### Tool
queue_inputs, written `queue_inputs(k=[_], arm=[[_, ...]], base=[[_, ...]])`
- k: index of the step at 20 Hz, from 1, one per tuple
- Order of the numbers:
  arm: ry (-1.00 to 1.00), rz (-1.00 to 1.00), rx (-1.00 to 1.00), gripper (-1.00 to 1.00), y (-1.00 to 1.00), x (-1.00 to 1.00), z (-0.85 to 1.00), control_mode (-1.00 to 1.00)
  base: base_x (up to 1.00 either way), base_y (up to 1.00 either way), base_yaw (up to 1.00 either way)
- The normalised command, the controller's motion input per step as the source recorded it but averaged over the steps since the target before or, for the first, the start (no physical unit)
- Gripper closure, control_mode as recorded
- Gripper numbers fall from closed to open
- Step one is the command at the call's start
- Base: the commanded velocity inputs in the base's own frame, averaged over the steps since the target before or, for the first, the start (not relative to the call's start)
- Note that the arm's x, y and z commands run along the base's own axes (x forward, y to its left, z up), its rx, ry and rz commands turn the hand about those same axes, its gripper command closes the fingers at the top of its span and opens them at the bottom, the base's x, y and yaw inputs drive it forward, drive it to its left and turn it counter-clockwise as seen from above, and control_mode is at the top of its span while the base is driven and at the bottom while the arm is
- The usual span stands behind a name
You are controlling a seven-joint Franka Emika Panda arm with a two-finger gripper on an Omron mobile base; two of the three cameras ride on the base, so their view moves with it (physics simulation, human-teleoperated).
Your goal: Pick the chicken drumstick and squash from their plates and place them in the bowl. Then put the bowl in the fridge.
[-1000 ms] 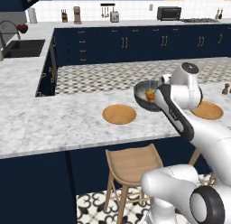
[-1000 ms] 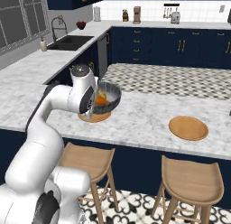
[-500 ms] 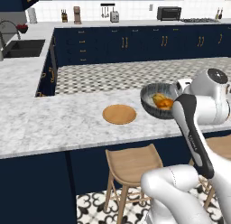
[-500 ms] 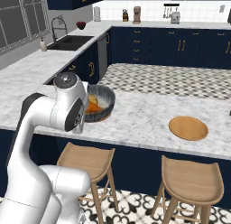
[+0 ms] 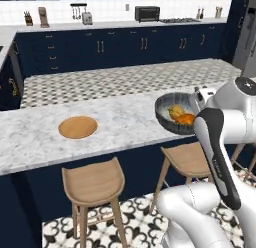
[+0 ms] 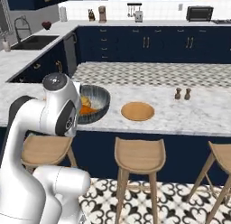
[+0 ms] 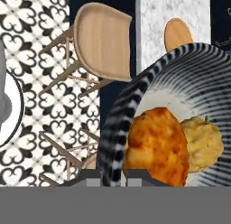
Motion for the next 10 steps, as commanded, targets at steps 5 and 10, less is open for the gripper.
queue_inputs(k=[5,10], arm=[[0.00,0.00,0.00,1.00,0.00,0.00,0.00,1.00],[0.00,0.00,0.00,1.00,0.00,0.00,0.00,1.00]], base=[[0.00,-0.92,-0.69],[0.00,-0.81,-0.75]])
